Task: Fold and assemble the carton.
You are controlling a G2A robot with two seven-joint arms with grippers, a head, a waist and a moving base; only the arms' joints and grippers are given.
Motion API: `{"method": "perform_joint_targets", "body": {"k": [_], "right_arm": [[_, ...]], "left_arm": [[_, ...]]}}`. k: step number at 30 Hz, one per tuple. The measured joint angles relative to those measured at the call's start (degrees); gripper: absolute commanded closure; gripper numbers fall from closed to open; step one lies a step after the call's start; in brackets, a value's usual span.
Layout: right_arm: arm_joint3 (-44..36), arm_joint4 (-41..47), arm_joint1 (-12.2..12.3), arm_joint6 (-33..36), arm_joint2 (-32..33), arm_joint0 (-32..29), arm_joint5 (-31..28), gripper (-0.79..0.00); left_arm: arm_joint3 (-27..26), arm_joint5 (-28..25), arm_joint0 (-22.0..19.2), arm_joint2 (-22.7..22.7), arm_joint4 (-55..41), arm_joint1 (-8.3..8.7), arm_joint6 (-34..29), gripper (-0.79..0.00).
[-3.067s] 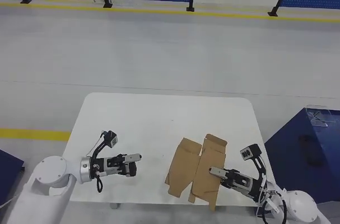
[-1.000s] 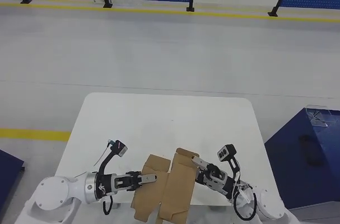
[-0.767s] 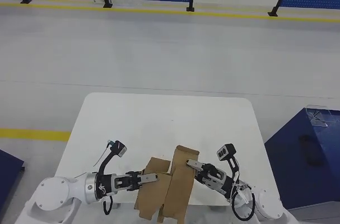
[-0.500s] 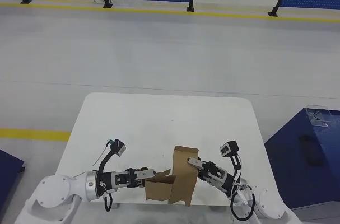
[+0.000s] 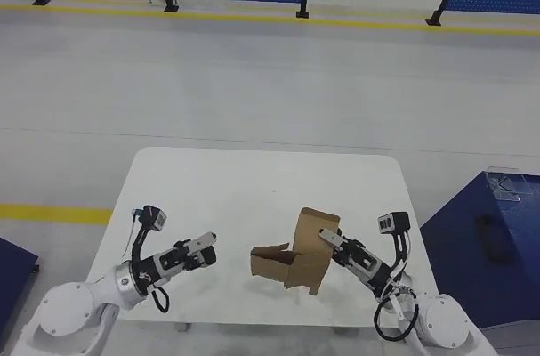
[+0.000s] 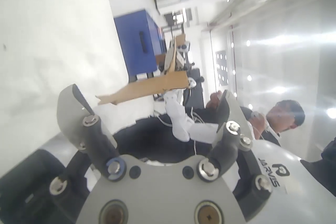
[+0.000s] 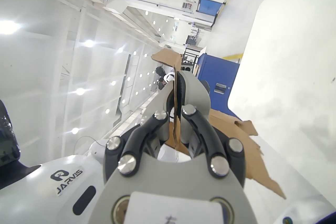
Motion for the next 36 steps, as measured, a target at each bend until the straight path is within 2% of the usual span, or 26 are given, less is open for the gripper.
{"method": "perform_joint_targets", "body": {"k": [4, 8, 10, 11, 13, 17, 21, 30, 36], "right_arm": [[-0.21, -2.74, -0.16, -2.12, 1.02, -0.18, -1.52, 0.0], [-0.39, -5.78, -0.44, -3.79, 0.39, -0.33, -1.69, 0.0], [-0.37, -7.77, -0.52, -4.51, 0.25, -0.22, -1.51, 0.0], [-0.39, -9.57, -0.58, -5.09, 0.11, -0.18, -1.63, 0.0], [-0.55, -11.0, -0.71, -5.69, -0.39, -0.38, -1.89, 0.0], [-1.01, -11.19, -0.89, -5.74, -0.57, -0.7, -1.94, 0.0], [-1.28, -11.33, -1.0, -5.5, -0.18, -0.87, -1.84, 0.0], [0.11, -11.12, -1.44, -5.96, -0.39, 0.11, -1.38, 0.0], [0.75, -10.72, -1.78, -5.6, -1.22, 1.23, -0.63, 0.0]], "left_arm": [[-2.05, -7.94, 2.16, 2.62, 14.4, -0.81, 17.07, -0.785], [-2.37, -17.23, 2.24, 8.69, 37.62, -1.68, 32.11, -0.785], [-2.13, -19.38, 2.24, 11.28, 49.14, -1.98, 37.28, -0.785], [-1.83, -19.55, 2.35, 13.15, 56.35, -2.19, 40.21, -0.785], [-1.06, -19.02, 2.12, 15.83, 64.74, -2.49, 42.95, -0.785], [0.68, -18.6, 0.34, 20.2, 76.53, -2.93, 42.1, -0.785], [0.5, -18.08, -0.32, 21.92, 78.71, -3.22, 41.17, -0.785], [-2.18, -24.57, 1.99, 22.4, 70.31, -2.9, 35.56, -0.785], [-3.44, -25.62, 2.57, 22.6, 67.57, -2.76, 32.55, -0.785]]}}
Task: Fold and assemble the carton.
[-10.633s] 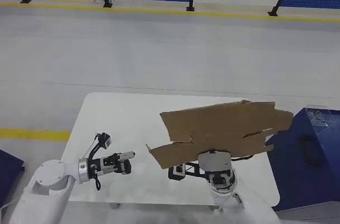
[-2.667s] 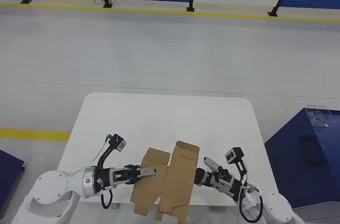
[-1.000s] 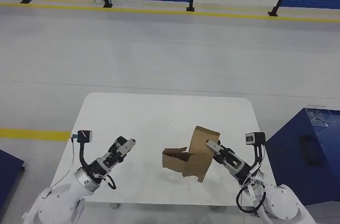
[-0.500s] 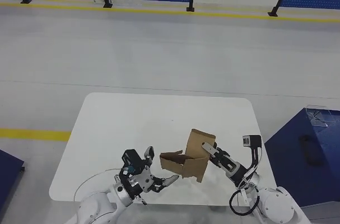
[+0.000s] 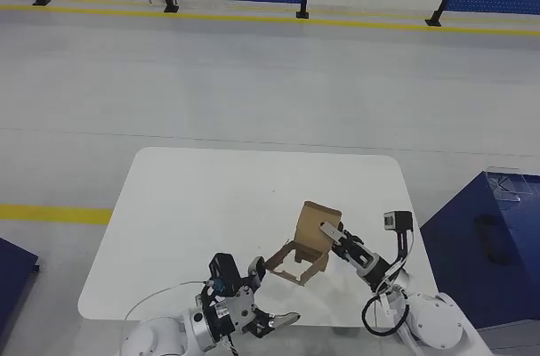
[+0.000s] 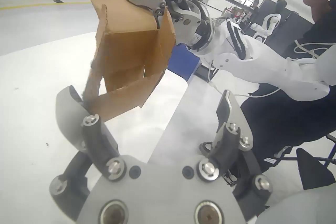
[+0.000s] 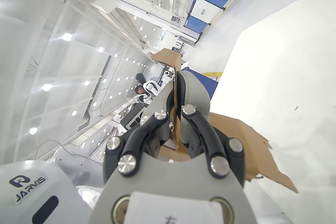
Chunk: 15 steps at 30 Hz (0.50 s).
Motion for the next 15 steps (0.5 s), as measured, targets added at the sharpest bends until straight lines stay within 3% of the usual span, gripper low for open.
{"method": "perform_joint_targets", "body": {"k": [15], "right_arm": [[-0.06, 1.56, -0.13, 0.68, -0.19, 0.18, 1.38, 0.0]], "left_arm": [[0.28, 1.5, -0.46, 0.01, -1.25, -0.16, 0.08, -0.785]]}}
